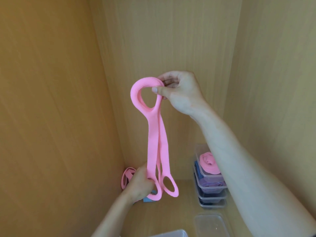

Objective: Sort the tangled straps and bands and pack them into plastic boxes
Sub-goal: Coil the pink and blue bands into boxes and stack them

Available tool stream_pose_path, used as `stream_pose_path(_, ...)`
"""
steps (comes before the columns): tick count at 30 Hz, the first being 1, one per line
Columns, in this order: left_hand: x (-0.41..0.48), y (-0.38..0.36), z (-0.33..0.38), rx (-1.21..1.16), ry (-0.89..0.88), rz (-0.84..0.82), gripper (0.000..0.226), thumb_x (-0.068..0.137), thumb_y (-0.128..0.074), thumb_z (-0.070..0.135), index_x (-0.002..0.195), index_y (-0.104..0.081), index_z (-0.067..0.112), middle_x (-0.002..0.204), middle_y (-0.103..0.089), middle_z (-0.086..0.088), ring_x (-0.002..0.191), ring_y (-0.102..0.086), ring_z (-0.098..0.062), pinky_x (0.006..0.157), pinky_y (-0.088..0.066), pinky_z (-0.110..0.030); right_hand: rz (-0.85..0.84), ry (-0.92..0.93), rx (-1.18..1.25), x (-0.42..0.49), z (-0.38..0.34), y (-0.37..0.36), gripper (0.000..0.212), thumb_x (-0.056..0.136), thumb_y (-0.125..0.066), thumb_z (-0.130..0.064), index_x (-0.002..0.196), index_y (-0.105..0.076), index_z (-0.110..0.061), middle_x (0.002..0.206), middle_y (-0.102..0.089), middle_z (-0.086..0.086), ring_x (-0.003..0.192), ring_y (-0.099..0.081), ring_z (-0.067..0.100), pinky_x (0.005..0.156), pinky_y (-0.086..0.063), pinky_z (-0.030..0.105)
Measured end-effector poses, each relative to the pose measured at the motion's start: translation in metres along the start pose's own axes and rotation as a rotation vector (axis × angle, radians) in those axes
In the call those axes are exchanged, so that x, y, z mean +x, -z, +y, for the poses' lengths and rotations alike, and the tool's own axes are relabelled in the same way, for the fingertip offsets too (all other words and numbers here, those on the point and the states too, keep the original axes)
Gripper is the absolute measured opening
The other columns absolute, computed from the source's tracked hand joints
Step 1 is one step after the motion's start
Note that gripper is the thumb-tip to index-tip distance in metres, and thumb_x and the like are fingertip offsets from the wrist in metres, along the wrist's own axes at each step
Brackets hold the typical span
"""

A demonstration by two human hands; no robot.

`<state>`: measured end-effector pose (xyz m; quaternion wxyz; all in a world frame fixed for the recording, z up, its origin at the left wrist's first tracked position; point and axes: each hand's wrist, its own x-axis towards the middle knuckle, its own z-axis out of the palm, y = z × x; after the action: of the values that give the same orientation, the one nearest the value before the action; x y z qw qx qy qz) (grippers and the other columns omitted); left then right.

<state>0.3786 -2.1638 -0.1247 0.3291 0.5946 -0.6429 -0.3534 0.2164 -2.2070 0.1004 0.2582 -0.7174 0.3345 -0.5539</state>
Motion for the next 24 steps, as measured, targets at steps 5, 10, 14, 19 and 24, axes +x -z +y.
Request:
stream_pose_path(5, -0.008, 0.004, 0.000, -0.021, 0.005, -0.039, 0.051, 0.074, -0.040, -0.018, 0.097, -0.057, 0.024, 0.073, -0.068, 0.018, 0.067, -0.062, 0.007, 0.057, -0.048, -0.011, 0.001, -0.014, -0.004, -0.001, 0.002, 0.000, 0.023, 0.077, -0.085, -0.007, 0.081, -0.073, -0.026, 0.080, -0.072, -0.007, 0.067, -0.067, 0.008, 0.070, -0.058, 0.027)
stream_pose_path(10, -0.012, 0.006, 0.002, -0.104, 0.009, 0.029, 0.059, 0.082, -0.039, -0.017, 0.125, -0.055, 0.020, 0.105, -0.068, 0.004, 0.084, -0.070, -0.002, 0.065, -0.056, -0.017, 0.009, -0.004, -0.012, 0.002, -0.003, -0.002, 0.023, 0.077, -0.085, -0.007, 0.078, -0.073, -0.028, 0.078, -0.072, -0.007, 0.066, -0.067, 0.008, 0.069, -0.060, 0.028)
stream_pose_path(14, -0.009, 0.005, 0.008, -0.085, -0.007, 0.023, 0.049, 0.082, -0.044, -0.015, 0.118, -0.058, 0.015, 0.093, -0.068, 0.011, 0.076, -0.064, 0.007, 0.067, -0.049, -0.012, 0.006, 0.004, -0.009, 0.005, -0.008, -0.006, 0.023, 0.077, -0.085, -0.008, 0.079, -0.073, -0.027, 0.080, -0.073, -0.006, 0.068, -0.069, 0.012, 0.070, -0.060, 0.029)
stream_pose_path(19, -0.006, 0.000, 0.016, -0.206, 0.033, -0.019, 0.050, 0.082, -0.041, -0.021, 0.114, -0.061, 0.012, 0.097, -0.072, 0.002, 0.081, -0.070, 0.005, 0.063, -0.051, -0.010, -0.009, -0.012, -0.006, 0.003, -0.011, -0.014, 0.018, 0.078, -0.084, -0.005, 0.084, -0.074, -0.020, 0.081, -0.072, -0.004, 0.067, -0.066, 0.010, 0.068, -0.058, 0.026)
stream_pose_path(24, 0.000, -0.006, 0.008, -0.217, 0.052, -0.072, 0.041, 0.078, -0.040, -0.017, 0.109, -0.061, 0.000, 0.097, -0.069, -0.017, 0.087, -0.067, -0.025, 0.080, -0.056, -0.041, -0.015, -0.019, -0.010, 0.001, -0.009, -0.015, 0.019, 0.078, -0.084, -0.005, 0.083, -0.074, -0.021, 0.080, -0.071, -0.006, 0.067, -0.065, 0.009, 0.069, -0.058, 0.025)
